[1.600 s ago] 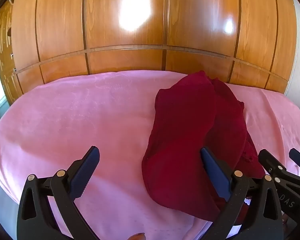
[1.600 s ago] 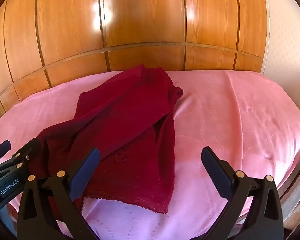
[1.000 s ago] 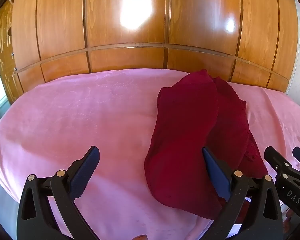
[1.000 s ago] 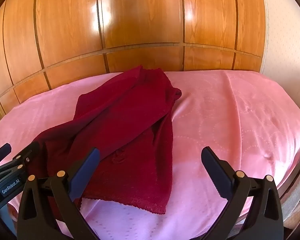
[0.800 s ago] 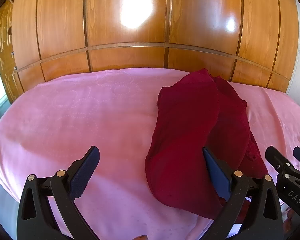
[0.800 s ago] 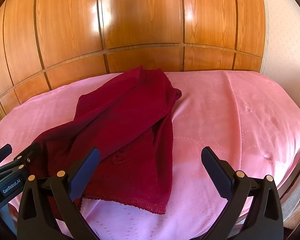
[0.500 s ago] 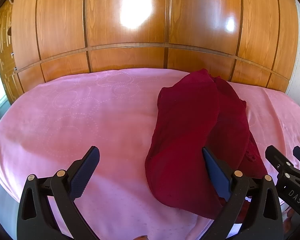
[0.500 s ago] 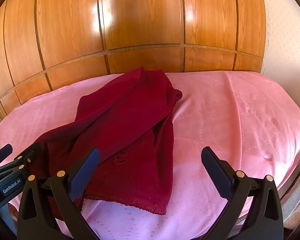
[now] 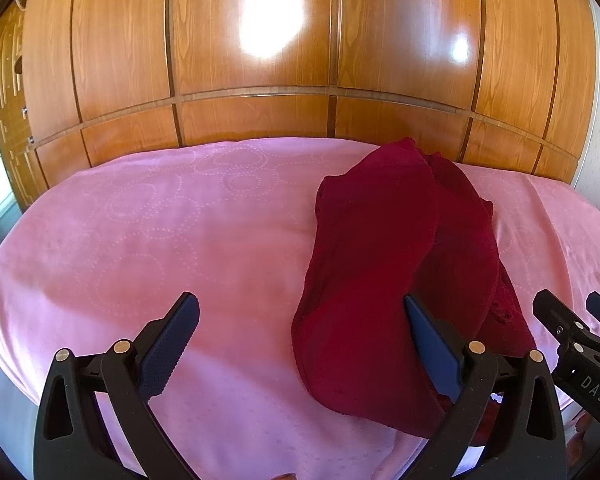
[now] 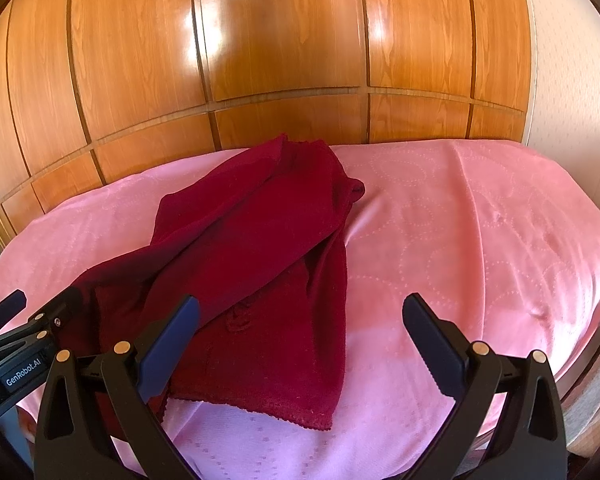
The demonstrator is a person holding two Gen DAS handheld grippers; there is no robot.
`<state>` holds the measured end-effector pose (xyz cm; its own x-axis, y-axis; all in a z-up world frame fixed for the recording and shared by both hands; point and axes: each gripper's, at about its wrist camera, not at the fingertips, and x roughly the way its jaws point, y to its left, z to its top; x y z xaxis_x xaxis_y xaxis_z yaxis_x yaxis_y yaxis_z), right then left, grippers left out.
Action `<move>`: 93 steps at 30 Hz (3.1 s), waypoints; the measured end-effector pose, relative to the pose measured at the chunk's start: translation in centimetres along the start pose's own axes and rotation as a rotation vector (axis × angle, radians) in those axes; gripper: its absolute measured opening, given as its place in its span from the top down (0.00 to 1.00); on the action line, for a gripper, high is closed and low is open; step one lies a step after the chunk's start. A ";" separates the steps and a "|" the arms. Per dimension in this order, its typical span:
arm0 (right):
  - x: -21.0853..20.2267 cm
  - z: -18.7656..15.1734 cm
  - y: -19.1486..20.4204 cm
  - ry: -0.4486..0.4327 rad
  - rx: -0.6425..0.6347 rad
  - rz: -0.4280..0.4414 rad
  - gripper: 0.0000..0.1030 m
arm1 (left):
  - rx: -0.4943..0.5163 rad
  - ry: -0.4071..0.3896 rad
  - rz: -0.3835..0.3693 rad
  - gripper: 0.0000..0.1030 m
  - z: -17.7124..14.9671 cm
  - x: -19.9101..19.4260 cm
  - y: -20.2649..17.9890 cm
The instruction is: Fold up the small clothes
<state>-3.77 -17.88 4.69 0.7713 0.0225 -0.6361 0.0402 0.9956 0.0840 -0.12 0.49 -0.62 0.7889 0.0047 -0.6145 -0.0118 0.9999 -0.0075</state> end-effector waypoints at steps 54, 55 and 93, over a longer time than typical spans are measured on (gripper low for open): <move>10.7 4.9 -0.9 0.224 0.180 0.449 0.76 | -0.217 0.144 -0.572 0.93 5.7 3.9 9.4; 10.7 5.1 -1.1 0.216 0.160 0.442 0.85 | -0.237 0.133 -0.568 0.93 6.2 4.0 10.1; 6.8 16.9 -19.6 0.026 0.106 0.109 0.95 | -0.259 0.124 -0.384 0.97 11.3 6.3 15.8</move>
<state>11.42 -38.79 11.64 0.7579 0.1335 -0.6386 0.0253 0.9721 0.2332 11.57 16.46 4.28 0.6868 -0.3818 -0.6185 0.1012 0.8928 -0.4389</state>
